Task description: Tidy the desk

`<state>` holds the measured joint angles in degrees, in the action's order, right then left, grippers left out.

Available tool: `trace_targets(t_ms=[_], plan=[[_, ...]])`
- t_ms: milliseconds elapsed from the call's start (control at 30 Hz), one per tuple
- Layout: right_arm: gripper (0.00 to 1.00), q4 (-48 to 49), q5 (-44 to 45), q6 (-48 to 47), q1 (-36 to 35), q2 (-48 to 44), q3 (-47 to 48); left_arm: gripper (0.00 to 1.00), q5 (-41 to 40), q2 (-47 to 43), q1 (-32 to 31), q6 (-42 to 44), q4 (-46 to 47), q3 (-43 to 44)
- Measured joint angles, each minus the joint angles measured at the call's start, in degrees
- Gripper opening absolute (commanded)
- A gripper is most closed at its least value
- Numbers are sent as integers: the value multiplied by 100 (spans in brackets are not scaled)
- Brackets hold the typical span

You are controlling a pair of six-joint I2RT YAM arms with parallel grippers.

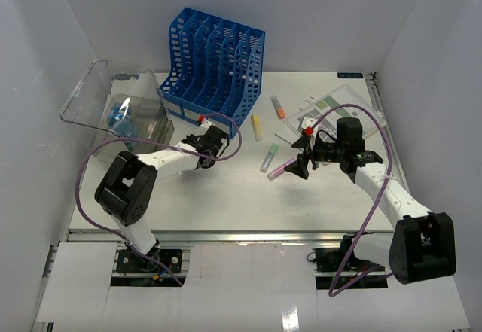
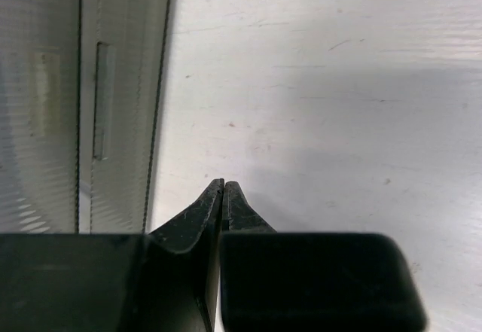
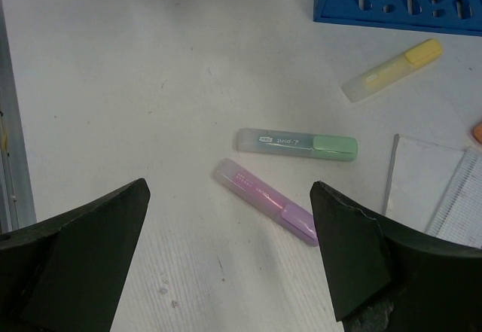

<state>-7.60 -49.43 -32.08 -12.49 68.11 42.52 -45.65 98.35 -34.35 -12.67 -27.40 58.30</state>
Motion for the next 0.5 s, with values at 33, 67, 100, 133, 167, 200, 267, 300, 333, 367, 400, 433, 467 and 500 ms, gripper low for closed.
trace_targets(t_ms=[33,67,100,133,167,200,267,300,333,367,400,433,467,500], plan=[[94,0,0,-1,0,-3,0,31,-21,-50,0,-39,-52,-37],[94,0,0,-3,0,-5,0,40,-60,-89,1,-68,-102,-60],[94,0,0,-4,0,-9,0,47,-115,-108,6,-63,-129,-67],[93,0,0,-4,0,-13,0,50,-171,-116,15,-45,-138,-68],[94,0,0,-4,0,-14,0,52,-226,-116,34,-29,-131,-68],[93,0,0,-6,0,-16,0,53,-265,-116,63,12,-127,-68],[93,0,3,-6,0,-19,0,53,-303,-113,151,128,-116,-53],[93,0,5,-6,0,-21,0,53,-305,-111,210,184,-101,-41],[93,0,7,-8,0,-23,0,53,-301,-101,306,241,-85,-17],[93,0,8,-10,0,-25,0,53,-299,-83,398,291,-65,9],[93,0,13,-10,0,-26,0,53,-298,-52,490,350,-40,45],[93,0,19,-10,0,-27,0,53,-297,-18,582,412,-14,82],[93,0,21,-10,0,-28,0,53,-297,25,651,461,9,119],[93,0,22,-10,0,-28,0,53,-297,70,717,509,32,156]])
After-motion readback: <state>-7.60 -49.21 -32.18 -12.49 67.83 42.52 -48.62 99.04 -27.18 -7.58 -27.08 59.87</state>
